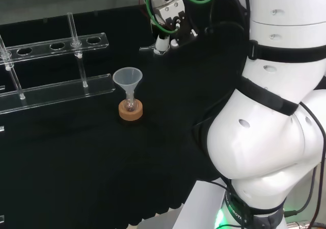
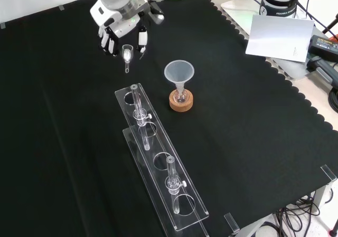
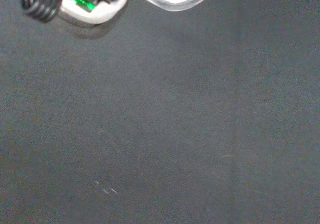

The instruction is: Pour all the NaCl from the weighing funnel into the round-bottom flask.

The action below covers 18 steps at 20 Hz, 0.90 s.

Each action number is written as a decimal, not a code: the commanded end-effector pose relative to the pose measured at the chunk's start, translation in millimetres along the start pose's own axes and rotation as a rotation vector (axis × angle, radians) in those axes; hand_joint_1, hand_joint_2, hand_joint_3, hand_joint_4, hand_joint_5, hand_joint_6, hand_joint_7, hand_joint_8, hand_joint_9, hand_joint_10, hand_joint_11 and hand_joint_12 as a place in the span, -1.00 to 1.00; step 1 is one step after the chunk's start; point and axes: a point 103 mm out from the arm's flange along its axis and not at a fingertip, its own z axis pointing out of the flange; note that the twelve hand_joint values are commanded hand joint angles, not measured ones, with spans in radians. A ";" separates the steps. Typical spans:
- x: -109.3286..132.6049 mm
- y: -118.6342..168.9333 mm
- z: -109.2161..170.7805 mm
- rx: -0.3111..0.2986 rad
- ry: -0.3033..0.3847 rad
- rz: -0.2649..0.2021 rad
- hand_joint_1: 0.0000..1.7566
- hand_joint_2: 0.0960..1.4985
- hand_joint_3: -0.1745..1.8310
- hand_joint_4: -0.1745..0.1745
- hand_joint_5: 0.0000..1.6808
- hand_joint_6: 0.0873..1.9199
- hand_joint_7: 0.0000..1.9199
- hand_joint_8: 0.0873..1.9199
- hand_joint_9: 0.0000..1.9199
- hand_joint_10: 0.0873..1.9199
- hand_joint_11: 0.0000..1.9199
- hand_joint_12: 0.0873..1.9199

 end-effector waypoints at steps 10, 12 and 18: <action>6.2 -67.7 -38.1 -0.032 -0.031 0.050 0.25 -0.16 -0.16 1.00 0.42 -0.20 -0.24 -0.39 0.08 -0.77 -0.12 0.04; 10.8 -79.6 -41.3 -0.030 -0.038 0.058 0.25 -0.16 -0.16 1.00 0.42 -0.20 -0.24 -0.39 0.08 -0.77 -0.12 0.04; 25.8 -115.1 -42.8 -0.018 -0.054 0.073 0.25 -0.16 -0.16 1.00 0.42 -0.21 -0.24 -0.39 0.08 -0.77 -0.11 0.04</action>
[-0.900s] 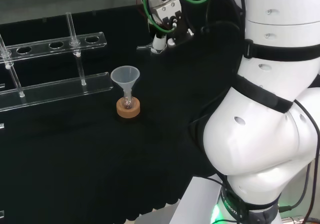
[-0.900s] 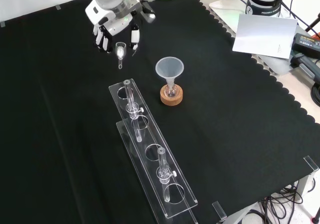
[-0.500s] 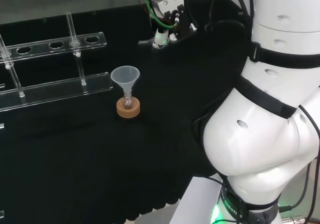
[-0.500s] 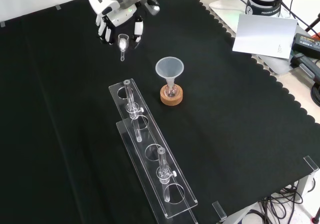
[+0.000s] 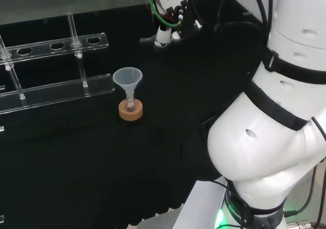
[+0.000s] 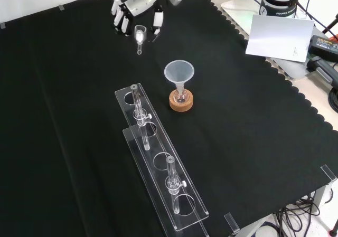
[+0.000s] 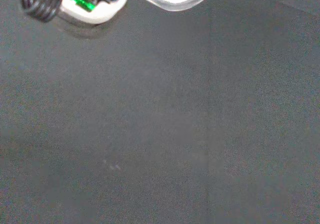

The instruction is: Pour all the NaCl from the weighing funnel into the round-bottom flask.

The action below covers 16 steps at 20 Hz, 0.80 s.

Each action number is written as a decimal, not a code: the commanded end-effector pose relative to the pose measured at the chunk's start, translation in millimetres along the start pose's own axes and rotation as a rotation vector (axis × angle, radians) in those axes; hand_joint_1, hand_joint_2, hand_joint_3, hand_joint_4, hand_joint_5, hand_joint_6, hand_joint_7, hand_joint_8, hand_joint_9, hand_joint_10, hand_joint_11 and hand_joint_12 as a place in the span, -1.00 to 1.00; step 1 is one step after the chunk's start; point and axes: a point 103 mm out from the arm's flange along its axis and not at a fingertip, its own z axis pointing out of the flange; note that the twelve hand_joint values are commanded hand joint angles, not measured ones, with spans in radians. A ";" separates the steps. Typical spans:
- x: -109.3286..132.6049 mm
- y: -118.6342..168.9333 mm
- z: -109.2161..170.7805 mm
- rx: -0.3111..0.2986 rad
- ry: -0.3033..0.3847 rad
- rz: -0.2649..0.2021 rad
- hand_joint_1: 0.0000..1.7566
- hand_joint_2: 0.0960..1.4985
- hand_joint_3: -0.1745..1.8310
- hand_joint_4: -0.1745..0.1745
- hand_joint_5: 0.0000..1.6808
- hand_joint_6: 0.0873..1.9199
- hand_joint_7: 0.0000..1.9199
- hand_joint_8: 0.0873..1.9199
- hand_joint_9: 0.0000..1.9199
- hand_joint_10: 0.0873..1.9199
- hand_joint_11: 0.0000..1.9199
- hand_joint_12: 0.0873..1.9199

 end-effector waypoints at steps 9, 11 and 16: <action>39.8 -84.5 2.7 0.027 -0.074 0.012 0.25 -0.16 -0.17 1.00 0.44 -0.23 -0.24 -0.39 0.07 -0.78 -0.09 0.02; 43.9 -90.1 4.8 0.033 -0.084 0.009 0.25 -0.16 -0.17 1.00 0.44 -0.23 -0.24 -0.39 0.07 -0.78 -0.09 0.02; 53.7 -94.6 5.3 0.056 -0.119 0.005 0.26 -0.16 -0.17 1.00 0.44 -0.23 -0.24 -0.39 0.07 -0.78 -0.09 0.02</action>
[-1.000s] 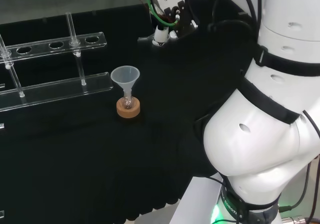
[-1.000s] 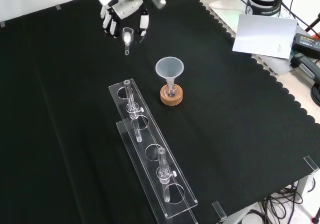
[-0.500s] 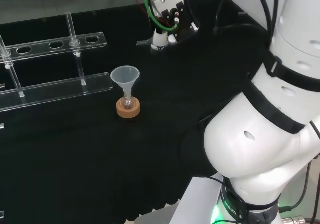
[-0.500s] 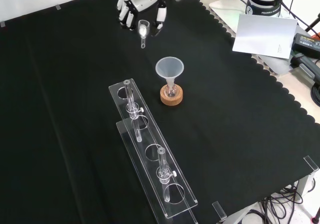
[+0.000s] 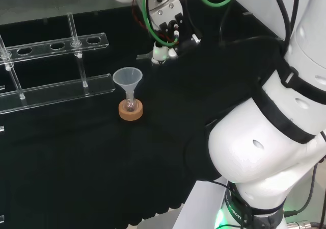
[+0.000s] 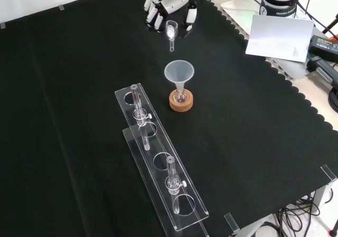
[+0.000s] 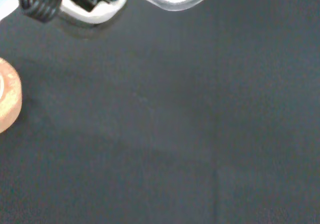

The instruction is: Pour all the NaCl from the weighing funnel into the round-bottom flask.

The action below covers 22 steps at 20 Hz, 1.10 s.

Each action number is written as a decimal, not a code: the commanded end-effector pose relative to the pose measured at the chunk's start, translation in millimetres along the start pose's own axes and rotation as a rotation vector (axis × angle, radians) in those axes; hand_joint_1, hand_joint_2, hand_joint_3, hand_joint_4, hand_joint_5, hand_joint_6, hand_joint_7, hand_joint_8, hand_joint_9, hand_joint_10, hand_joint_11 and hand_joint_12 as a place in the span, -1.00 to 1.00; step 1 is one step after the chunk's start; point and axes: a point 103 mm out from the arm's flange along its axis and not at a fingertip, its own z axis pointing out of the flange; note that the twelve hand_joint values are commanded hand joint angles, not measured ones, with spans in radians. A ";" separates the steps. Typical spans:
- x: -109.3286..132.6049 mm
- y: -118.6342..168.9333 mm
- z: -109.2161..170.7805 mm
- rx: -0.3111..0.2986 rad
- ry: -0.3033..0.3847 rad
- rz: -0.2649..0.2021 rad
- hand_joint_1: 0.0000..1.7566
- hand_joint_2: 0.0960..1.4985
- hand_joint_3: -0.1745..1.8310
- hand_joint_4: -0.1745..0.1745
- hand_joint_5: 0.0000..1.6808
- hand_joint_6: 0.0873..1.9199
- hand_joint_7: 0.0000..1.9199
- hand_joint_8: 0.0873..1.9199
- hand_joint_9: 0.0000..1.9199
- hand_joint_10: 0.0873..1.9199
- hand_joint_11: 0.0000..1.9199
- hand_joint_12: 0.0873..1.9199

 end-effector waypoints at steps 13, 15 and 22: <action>24.1 4.8 1.8 0.080 -0.129 -0.006 0.26 -0.17 -0.17 1.00 0.44 -0.24 -0.25 -0.39 0.07 -0.79 -0.08 0.01; 24.3 6.6 3.2 0.088 -0.143 -0.001 0.26 -0.17 -0.17 1.00 0.45 -0.24 -0.25 -0.39 0.07 -0.79 -0.08 0.01; 26.7 9.3 4.5 0.111 -0.208 0.014 0.26 -0.17 -0.17 1.00 0.45 -0.25 -0.25 -0.39 0.07 -0.79 -0.08 0.01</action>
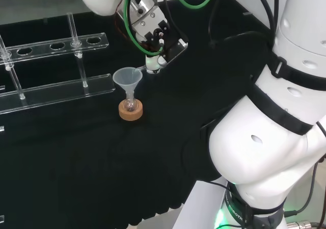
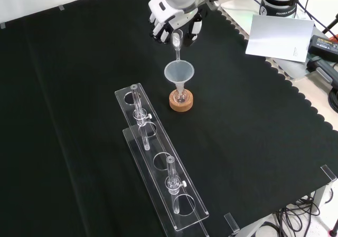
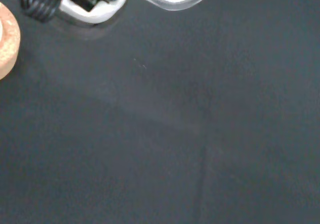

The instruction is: Pour all the NaCl from the weighing funnel into the round-bottom flask.

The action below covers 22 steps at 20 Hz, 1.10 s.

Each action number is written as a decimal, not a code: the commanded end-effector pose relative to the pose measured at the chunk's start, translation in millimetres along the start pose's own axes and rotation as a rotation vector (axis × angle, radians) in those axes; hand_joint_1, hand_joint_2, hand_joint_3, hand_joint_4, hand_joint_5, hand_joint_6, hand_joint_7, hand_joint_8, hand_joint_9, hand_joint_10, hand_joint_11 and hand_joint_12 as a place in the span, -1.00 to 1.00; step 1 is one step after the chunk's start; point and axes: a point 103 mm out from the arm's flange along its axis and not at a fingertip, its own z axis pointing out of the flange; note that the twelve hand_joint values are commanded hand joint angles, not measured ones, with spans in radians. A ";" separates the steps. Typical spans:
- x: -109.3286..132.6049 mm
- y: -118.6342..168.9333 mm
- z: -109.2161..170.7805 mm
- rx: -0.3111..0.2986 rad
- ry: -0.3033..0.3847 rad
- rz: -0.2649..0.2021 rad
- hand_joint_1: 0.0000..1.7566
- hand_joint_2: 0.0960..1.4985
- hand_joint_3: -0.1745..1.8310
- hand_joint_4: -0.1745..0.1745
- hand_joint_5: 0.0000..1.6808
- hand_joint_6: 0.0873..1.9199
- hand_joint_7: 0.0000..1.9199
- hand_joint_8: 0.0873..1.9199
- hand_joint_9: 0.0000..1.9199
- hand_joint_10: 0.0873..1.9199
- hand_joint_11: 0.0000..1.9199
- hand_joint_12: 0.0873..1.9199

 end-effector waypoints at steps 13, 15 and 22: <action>8.0 1.3 -15.5 0.030 -0.118 0.028 0.26 -0.17 -0.17 1.00 0.45 -0.25 -0.25 -0.39 0.07 -0.79 -0.07 0.00; 9.1 1.5 -15.9 0.039 -0.131 0.032 0.26 -0.17 -0.17 1.00 0.45 -0.25 -0.25 -0.39 0.07 -0.79 -0.07 0.00; 13.7 1.4 -18.6 0.037 -0.163 0.033 0.26 -0.17 -0.17 1.00 0.45 -0.26 -0.25 -0.39 0.07 -0.79 -0.07 0.00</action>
